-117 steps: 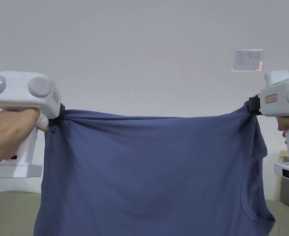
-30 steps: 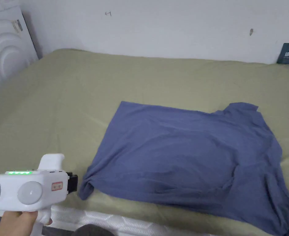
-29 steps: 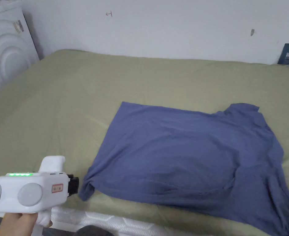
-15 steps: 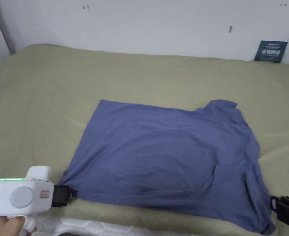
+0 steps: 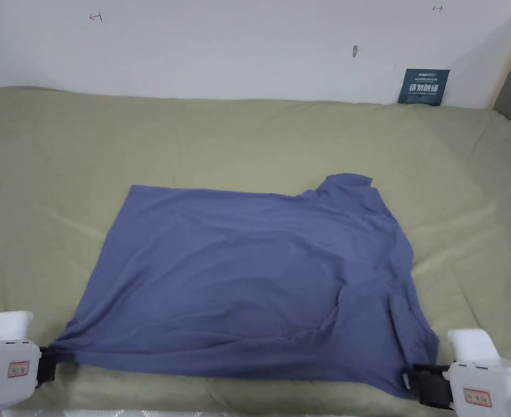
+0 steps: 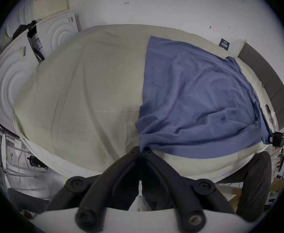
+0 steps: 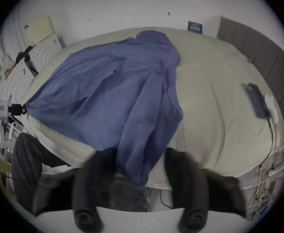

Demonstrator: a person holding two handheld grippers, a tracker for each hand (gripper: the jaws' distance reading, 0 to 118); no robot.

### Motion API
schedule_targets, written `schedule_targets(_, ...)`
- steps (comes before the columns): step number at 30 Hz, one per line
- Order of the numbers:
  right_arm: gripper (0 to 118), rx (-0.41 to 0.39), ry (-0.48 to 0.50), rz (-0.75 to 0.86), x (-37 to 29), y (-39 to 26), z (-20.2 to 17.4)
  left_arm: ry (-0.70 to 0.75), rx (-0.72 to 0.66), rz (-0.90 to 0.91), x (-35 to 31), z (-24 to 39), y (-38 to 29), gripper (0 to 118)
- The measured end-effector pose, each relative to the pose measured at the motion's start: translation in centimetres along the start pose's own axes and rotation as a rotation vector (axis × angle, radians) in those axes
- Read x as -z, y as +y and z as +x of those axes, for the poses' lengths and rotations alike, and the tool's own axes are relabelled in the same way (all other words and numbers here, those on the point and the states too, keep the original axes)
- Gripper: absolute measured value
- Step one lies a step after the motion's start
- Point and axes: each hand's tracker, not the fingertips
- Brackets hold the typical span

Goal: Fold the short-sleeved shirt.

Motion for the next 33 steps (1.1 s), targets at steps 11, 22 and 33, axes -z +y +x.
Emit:
schedule_targets(11, 5, -0.043, -0.044, 0.121, -3.3, 1.4, -1.2, -0.016, 0.018, 0.031, -0.3, -1.3, 2.4, 0)
schedule_targets(22, 5, -0.074, -0.067, 0.208, -3.3, 13.0, 0.0, -0.05, 0.053, 0.094, -0.7, 0.7, 12.2, 0)
schedule_targets(33, 5, -0.037, -0.103, 0.102, 6.9, 22.1, 2.8, -0.041, 0.056, 0.033, 7.9, 3.8, 20.4, 0)
